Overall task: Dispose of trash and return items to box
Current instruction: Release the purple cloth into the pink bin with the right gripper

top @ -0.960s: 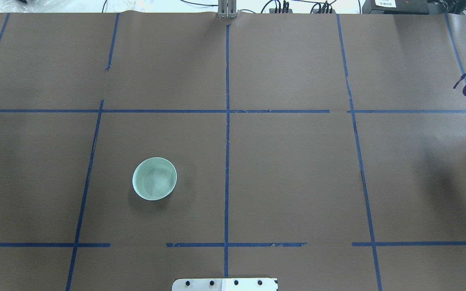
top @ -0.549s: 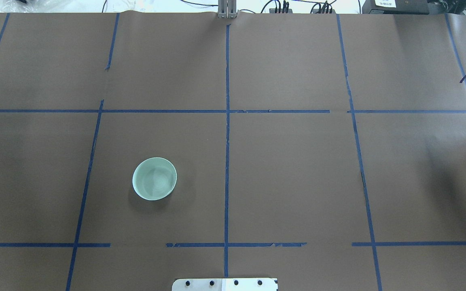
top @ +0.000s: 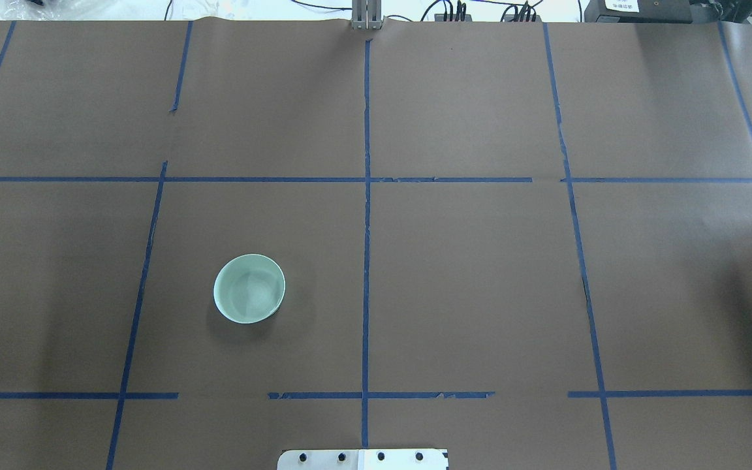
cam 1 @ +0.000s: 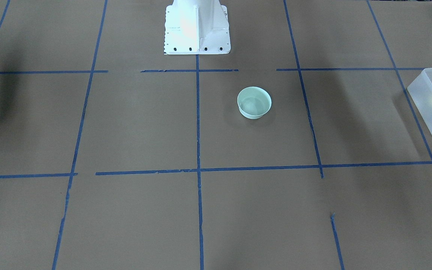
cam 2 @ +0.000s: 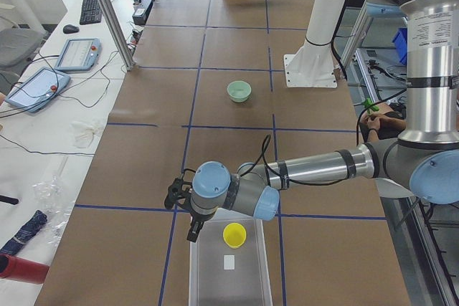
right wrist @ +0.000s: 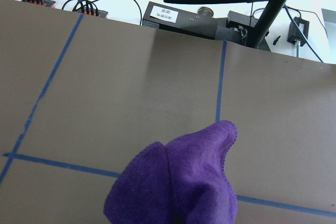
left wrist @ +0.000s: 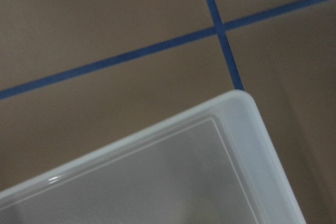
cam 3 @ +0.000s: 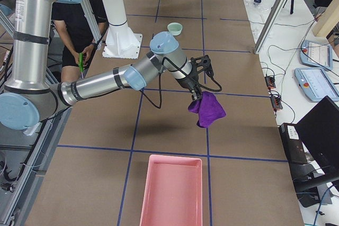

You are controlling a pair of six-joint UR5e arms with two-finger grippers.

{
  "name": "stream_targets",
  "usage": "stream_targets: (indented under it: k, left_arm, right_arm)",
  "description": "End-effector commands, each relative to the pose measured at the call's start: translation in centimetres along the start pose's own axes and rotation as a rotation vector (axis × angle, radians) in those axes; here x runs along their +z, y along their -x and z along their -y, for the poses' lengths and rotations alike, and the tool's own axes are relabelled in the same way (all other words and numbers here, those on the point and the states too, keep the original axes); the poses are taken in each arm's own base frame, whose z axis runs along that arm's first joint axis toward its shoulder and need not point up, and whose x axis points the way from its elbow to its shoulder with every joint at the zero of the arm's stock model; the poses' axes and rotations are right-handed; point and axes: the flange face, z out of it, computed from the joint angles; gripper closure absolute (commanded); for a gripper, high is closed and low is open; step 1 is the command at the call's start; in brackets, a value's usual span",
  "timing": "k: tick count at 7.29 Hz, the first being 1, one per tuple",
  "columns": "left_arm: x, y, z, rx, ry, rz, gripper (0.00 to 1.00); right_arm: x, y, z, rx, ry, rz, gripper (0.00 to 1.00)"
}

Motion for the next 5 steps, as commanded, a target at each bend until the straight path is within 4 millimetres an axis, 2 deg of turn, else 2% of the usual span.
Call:
stream_targets:
  k: [1, 2, 3, 4, 5]
  left_arm:
    - [-6.9, -6.2, 4.0, -0.194, -0.103, -0.004, 0.00]
    - [-8.6, -8.4, 5.2, -0.267, -0.138, -0.021, 0.00]
    - [-9.2, -10.0, 5.8, -0.299, -0.149, -0.036, 0.00]
    - [-9.1, -12.7, 7.1, -0.321, -0.147, -0.065, 0.00]
    - [-7.6, -16.2, 8.8, -0.347, -0.119, -0.098, 0.00]
  right_arm:
    - [1.5, -6.0, -3.4, -0.091, 0.063, -0.070, 1.00]
    - [2.5, -10.3, -5.7, -0.124, 0.105, -0.097, 1.00]
    - [3.1, -14.7, -8.2, -0.162, 0.142, -0.113, 1.00]
    - [4.0, -18.5, -11.0, -0.151, 0.184, -0.119, 1.00]
    - [5.7, -21.0, -13.8, -0.117, 0.232, -0.110, 1.00]
